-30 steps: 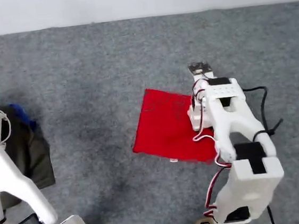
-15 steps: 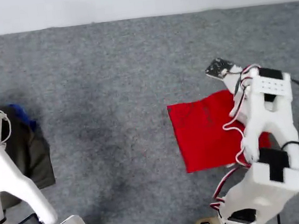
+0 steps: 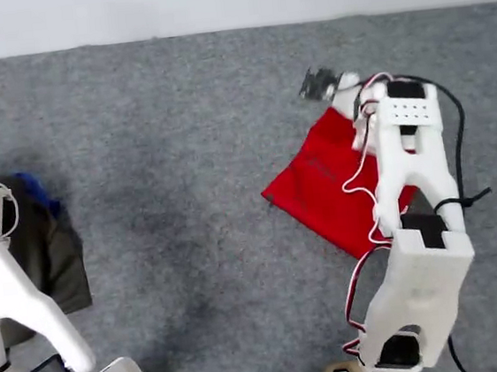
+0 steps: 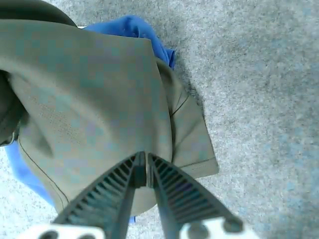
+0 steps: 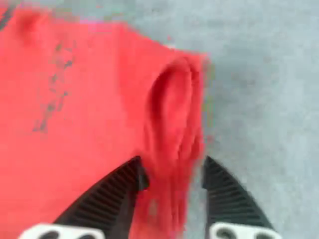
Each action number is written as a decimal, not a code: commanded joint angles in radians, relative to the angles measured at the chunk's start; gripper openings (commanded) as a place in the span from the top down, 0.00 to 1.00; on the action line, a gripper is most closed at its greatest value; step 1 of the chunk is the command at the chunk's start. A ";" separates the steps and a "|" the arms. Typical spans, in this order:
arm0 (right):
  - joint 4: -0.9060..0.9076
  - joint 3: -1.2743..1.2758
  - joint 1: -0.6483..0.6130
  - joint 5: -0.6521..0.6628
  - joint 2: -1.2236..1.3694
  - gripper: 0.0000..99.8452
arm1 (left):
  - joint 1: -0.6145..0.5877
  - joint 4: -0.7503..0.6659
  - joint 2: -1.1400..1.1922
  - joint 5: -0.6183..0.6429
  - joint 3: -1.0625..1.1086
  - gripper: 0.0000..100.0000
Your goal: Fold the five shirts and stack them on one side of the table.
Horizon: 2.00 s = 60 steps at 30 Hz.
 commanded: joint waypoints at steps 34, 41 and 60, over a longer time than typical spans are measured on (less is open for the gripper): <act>0.483 -0.163 -0.082 -1.656 0.038 0.54 | 0.000 0.020 -0.038 -0.002 -0.001 0.99; 0.341 -0.164 -0.084 -1.720 0.236 0.55 | -0.002 0.020 -0.046 -0.002 0.084 0.99; 0.325 -0.193 -0.085 -1.711 0.384 0.97 | -0.002 0.020 -0.048 -0.002 0.085 0.99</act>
